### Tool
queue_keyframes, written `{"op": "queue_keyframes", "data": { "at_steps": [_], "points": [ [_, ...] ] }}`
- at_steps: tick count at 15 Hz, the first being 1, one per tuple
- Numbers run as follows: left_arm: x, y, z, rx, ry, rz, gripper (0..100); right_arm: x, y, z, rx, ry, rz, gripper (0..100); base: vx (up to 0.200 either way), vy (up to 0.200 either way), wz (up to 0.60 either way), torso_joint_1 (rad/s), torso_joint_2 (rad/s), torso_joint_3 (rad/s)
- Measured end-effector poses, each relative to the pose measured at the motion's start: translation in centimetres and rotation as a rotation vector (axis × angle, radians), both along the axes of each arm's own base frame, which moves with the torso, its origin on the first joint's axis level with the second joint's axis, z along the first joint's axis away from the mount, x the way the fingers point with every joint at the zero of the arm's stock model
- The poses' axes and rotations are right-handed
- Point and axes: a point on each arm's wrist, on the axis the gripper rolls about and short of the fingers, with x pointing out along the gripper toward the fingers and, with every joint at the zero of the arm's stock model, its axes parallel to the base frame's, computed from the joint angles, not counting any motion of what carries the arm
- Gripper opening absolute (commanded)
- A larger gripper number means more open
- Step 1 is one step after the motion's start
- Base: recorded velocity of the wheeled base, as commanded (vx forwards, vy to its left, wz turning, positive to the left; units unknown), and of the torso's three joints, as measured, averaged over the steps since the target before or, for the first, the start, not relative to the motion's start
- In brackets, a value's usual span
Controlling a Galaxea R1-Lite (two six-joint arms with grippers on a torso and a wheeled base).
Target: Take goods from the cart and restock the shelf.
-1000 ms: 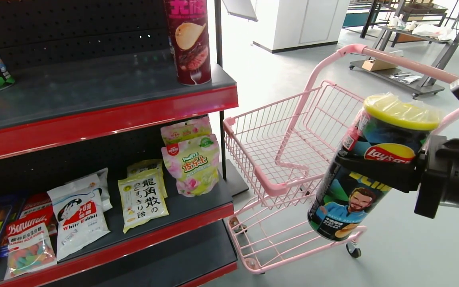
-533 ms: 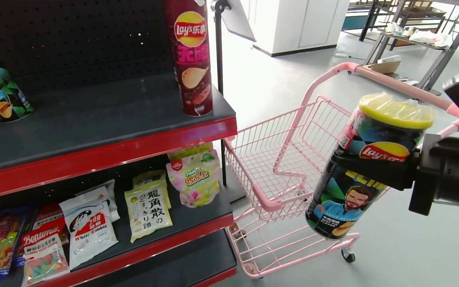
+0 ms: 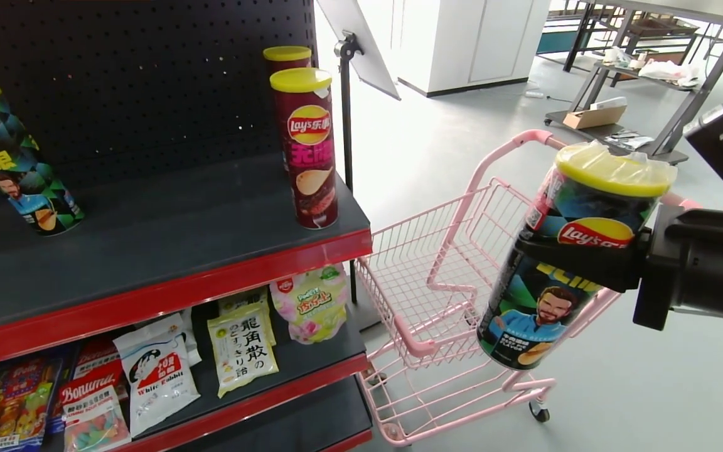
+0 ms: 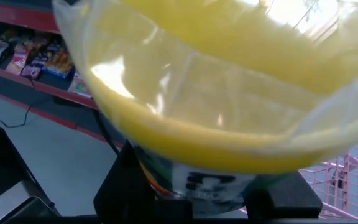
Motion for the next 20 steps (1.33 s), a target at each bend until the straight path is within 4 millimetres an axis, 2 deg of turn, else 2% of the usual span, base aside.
{"op": "queue_keyframes", "data": {
  "at_steps": [5,10,12,19,20],
  "points": [
    [0.00,0.00,0.00,0.000,0.000,0.000,100,0.20,0.04,-0.22,-0.013,0.000,-0.008,0,0.000,0.000,0.00,0.140,-0.36,-0.218],
    [0.00,0.00,0.00,0.000,0.000,-0.001,100,0.37,0.03,-0.45,-0.020,0.007,-0.014,0,-0.200,0.000,0.00,0.013,-0.01,-0.013],
    [0.00,0.00,0.00,0.000,0.000,-0.001,100,0.35,0.05,-0.48,-0.020,0.007,-0.011,0,0.000,0.000,0.00,0.000,0.00,0.000],
    [0.00,0.00,0.00,0.000,0.000,0.000,100,0.45,0.07,-0.67,-0.028,0.011,-0.028,0,0.000,0.000,0.60,0.005,0.00,-0.001],
    [0.00,0.00,0.00,0.000,0.000,0.000,100,0.45,0.06,-0.68,-0.028,0.012,-0.029,0,0.000,0.000,0.00,0.000,0.00,0.000]
  ]
}}
